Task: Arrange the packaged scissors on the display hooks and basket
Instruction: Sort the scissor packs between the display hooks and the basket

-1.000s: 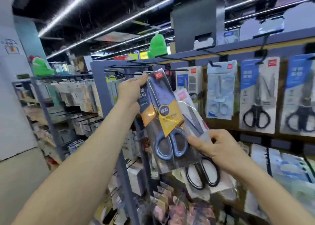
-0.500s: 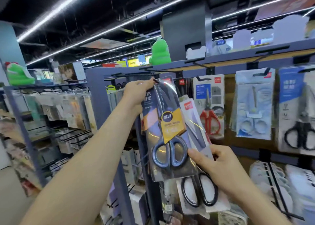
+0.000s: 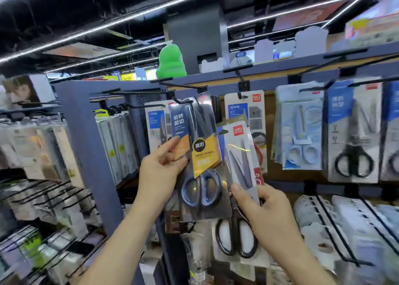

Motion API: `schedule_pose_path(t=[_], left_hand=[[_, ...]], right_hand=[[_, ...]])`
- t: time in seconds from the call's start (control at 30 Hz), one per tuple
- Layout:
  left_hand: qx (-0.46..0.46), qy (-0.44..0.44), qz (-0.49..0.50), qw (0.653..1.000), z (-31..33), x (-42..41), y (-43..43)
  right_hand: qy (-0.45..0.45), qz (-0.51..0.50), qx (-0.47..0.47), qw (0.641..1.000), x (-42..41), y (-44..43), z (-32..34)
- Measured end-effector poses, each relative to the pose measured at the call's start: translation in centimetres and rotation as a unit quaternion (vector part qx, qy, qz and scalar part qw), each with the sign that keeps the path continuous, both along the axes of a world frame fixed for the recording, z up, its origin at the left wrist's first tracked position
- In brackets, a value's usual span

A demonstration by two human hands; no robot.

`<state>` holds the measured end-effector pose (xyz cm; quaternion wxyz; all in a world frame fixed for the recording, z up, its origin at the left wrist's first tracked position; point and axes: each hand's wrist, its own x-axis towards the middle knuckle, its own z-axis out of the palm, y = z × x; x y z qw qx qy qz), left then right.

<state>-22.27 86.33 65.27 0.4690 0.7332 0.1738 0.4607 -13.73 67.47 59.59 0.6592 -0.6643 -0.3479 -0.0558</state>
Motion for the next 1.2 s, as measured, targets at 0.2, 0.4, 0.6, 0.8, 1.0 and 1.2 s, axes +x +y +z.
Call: schedule_pose_path(t=[0.2, 0.4, 0.6, 0.8, 1.0, 1.2], left_hand=[[0.088, 0.054, 0.067, 0.992, -0.1, 4.4, 3.0], [0.161, 0.095, 0.144, 0.972, -1.6, 6.9, 4.0], [0.273, 0.133, 0.197, 0.932, -0.8, 5.5, 2.4], [0.019, -0.016, -0.219, 0.975, 2.8, 2.5, -5.5], [-0.111, -0.058, -0.271, 0.954, 2.8, 3.4, -7.5], [-0.176, -0.131, -0.266, 0.939, 3.1, 5.1, -10.7]], right_hand=[[0.032, -0.059, 0.067, 0.995, 0.5, -2.7, 0.8], [0.077, -0.032, 0.079, 0.993, -0.6, -3.5, 0.4], [0.107, -0.002, 0.106, 0.989, -1.4, -3.6, -0.4], [0.076, 0.001, 0.087, 0.993, -2.2, -3.9, -0.5], [0.076, 0.013, 0.074, 0.994, -2.5, -5.7, -1.3], [0.084, -0.012, 0.023, 0.996, -2.2, -12.0, -1.1]])
